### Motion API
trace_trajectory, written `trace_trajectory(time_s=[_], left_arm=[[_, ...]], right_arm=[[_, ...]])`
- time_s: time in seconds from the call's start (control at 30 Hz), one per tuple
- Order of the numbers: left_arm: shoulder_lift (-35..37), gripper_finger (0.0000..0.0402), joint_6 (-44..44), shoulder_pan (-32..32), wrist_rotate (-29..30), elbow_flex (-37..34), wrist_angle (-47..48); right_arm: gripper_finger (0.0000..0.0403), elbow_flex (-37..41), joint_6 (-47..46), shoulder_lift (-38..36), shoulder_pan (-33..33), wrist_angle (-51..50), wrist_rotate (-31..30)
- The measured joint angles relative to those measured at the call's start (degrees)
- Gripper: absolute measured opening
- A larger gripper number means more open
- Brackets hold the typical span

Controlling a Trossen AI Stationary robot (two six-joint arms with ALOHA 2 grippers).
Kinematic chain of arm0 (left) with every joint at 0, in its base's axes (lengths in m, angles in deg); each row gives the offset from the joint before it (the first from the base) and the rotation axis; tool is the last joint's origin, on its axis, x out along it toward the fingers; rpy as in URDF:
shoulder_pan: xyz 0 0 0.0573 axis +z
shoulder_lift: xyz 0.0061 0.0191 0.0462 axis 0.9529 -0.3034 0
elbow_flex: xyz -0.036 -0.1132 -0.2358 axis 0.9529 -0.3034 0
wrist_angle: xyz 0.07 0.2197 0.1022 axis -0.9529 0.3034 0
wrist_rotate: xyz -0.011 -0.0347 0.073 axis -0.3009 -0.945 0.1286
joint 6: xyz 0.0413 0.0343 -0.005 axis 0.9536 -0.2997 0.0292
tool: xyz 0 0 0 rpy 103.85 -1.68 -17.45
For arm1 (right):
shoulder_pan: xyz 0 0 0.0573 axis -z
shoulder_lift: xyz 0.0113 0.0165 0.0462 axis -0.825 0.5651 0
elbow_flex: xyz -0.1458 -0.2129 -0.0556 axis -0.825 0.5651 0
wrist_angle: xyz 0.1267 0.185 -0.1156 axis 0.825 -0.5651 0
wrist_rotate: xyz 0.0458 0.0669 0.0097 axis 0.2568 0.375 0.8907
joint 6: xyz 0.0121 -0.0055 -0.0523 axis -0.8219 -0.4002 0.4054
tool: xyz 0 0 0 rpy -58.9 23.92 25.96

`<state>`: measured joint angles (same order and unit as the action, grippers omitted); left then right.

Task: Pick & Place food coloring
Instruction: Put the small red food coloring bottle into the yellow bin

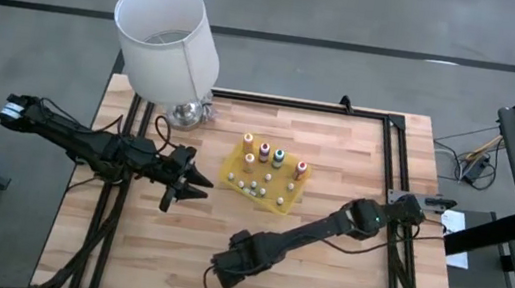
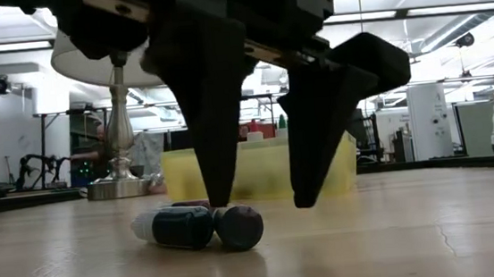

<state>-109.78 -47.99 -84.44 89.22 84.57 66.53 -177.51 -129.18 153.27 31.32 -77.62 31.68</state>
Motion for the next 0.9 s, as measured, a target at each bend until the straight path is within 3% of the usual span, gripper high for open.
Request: trace_trajectory(time_s=[0.9], left_arm=[[0.0, 0.0133, -0.3, 0.0, 0.0, 0.0, 0.0]], right_arm=[[0.0202, 3.0, 2.2, -0.1, 0.1, 3.0, 0.4]])
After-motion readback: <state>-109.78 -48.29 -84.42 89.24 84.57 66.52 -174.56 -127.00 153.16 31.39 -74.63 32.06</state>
